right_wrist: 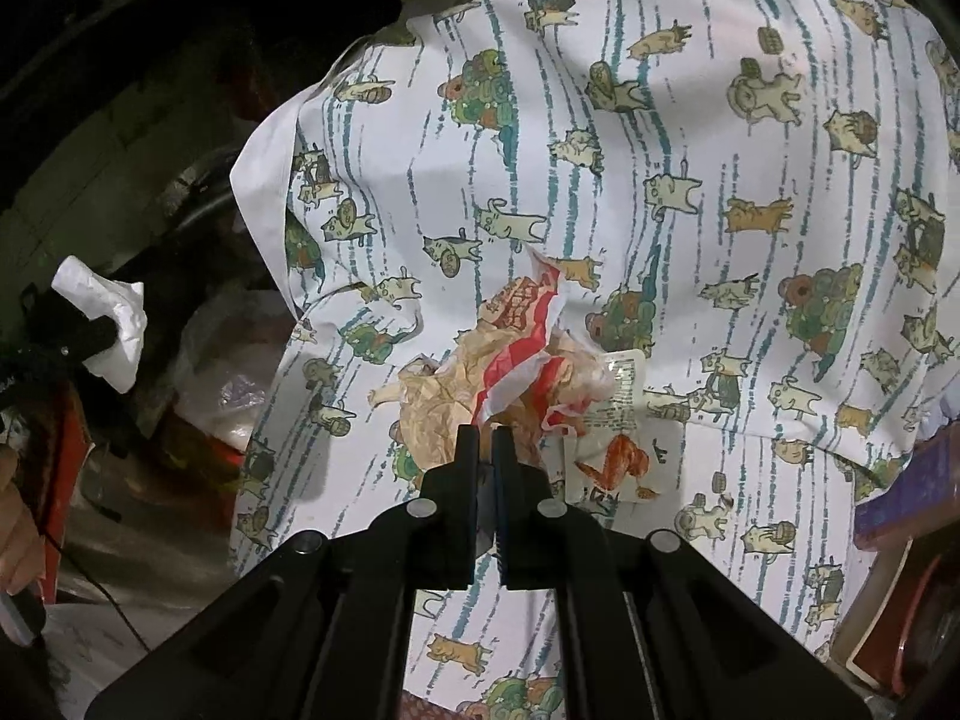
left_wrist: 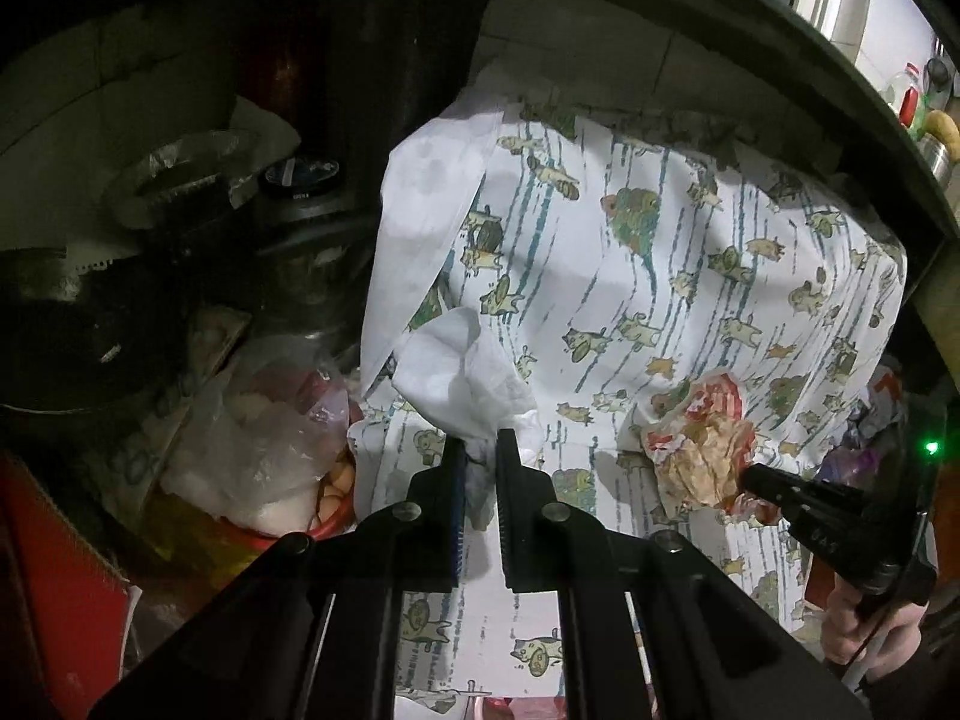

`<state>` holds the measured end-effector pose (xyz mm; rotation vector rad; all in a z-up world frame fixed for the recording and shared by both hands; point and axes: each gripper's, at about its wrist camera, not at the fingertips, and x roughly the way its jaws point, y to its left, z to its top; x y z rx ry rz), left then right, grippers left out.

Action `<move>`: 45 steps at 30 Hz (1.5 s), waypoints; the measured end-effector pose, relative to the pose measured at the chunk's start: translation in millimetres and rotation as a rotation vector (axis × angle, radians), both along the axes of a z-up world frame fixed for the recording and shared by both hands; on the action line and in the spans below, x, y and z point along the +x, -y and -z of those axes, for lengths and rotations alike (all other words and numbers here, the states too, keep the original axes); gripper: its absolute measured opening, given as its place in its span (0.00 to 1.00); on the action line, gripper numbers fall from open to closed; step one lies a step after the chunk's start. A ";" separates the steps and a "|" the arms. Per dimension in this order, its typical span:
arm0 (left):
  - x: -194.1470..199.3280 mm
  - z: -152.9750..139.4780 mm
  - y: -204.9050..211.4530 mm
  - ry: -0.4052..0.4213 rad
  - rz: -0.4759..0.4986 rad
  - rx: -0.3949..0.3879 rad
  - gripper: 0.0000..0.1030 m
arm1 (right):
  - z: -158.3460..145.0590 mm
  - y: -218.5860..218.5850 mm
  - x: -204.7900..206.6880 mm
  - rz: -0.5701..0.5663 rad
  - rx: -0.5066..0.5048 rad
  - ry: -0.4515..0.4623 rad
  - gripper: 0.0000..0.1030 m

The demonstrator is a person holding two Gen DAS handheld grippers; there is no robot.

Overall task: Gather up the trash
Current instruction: 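Lift the white tissue with left tool while right tool lifts the crumpled wrapper, then carry tissue and wrapper over the pink basket and open both tools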

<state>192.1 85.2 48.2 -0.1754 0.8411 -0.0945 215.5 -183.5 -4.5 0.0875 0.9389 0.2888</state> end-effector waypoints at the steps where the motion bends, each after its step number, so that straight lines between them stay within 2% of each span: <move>1: -2.1 -3.7 -0.1 0.010 -0.002 0.002 0.10 | -1.8 0.6 -1.0 0.001 -0.003 0.007 0.04; 7: -18.8 -28.4 1.9 0.072 0.014 -0.026 0.10 | -18.7 3.7 -10.2 0.007 0.020 0.053 0.04; 11: -34.4 -43.2 3.2 0.104 0.019 -0.024 0.10 | -45.4 7.6 -25.0 0.009 0.039 0.106 0.04; 18: -73.7 -60.9 13.8 0.111 0.048 -0.001 0.10 | -96.8 11.2 -89.2 -0.053 0.053 0.213 0.04; 22: -103.6 -67.2 15.2 0.112 0.055 -0.066 0.10 | -115.4 12.6 -126.6 -0.072 0.086 0.249 0.04; 26: -128.5 -67.0 22.6 0.113 0.070 -0.067 0.10 | -123.9 12.9 -158.9 -0.084 0.117 0.267 0.04; 33: -161.1 -54.3 32.2 0.086 0.099 -0.095 0.10 | -114.1 8.9 -198.4 -0.123 0.128 0.249 0.04; 36: -167.3 -32.6 41.0 0.037 0.108 -0.104 0.10 | -99.1 8.6 -208.2 -0.126 0.144 0.215 0.04; 40: -170.2 4.5 51.0 -0.048 0.121 -0.154 0.10 | -67.4 9.7 -220.2 -0.116 0.174 0.139 0.04; 45: -166.3 44.6 70.5 -0.167 0.168 -0.150 0.10 | -25.1 1.9 -232.5 -0.202 0.170 0.028 0.04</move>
